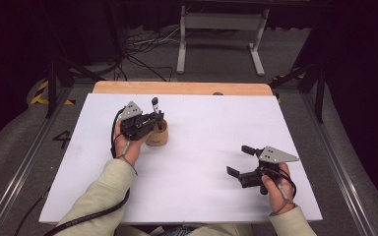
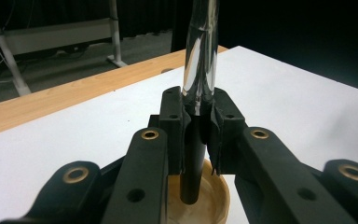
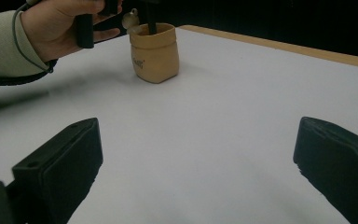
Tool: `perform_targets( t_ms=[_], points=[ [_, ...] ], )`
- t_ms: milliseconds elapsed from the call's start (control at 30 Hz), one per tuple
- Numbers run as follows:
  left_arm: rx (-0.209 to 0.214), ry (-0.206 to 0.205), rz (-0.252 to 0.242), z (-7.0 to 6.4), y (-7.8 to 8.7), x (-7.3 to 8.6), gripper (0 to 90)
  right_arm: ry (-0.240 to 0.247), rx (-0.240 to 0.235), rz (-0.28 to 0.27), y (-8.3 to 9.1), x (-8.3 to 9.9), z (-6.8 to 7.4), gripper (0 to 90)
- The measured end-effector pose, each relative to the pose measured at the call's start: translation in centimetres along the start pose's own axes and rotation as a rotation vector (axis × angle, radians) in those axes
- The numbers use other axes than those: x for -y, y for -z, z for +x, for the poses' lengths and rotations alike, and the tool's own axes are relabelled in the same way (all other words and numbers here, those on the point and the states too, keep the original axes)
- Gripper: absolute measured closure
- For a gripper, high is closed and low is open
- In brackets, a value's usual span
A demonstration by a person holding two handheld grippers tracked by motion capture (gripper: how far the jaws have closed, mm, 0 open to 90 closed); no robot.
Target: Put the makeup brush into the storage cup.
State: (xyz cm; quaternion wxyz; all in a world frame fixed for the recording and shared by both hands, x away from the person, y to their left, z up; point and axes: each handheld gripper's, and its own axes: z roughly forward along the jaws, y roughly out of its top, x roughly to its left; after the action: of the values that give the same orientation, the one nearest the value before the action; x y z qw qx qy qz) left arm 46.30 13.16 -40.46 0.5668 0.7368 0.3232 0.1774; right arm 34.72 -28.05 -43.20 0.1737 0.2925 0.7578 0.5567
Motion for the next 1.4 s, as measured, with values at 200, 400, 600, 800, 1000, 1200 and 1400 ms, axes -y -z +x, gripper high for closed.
perform_targets(
  t_ms=[200,400,600,800,1000,1200,1400],
  points=[
    [0.001,0.000,0.005,0.0,0.0,0.0,78.3,-0.003,-0.007,-0.001,0.0,0.0,0.0,1.3],
    [0.026,0.024,-0.022,0.1,0.4,0.0,61.6,0.000,-0.009,-0.003,0.0,-0.1,0.0,1.3],
    [0.057,0.025,-0.070,0.4,1.4,0.0,31.4,-0.002,-0.006,-0.006,0.0,-0.2,-0.1,1.3],
    [0.046,-0.013,-0.094,0.6,2.4,0.0,9.9,-0.006,0.001,-0.010,0.1,-0.3,-0.4,1.3],
    [0.068,-0.009,-0.108,0.5,3.8,-0.2,5.4,-0.003,0.013,-0.021,0.3,-0.7,-0.7,1.3],
    [0.092,-0.021,-0.132,0.2,6.1,-0.3,3.9,0.003,0.027,-0.039,0.6,-1.2,-1.1,1.2],
    [0.097,-0.024,-0.129,0.1,8.3,0.4,2.9,0.010,0.036,-0.070,0.8,-1.6,-1.4,1.2]
  ],
)
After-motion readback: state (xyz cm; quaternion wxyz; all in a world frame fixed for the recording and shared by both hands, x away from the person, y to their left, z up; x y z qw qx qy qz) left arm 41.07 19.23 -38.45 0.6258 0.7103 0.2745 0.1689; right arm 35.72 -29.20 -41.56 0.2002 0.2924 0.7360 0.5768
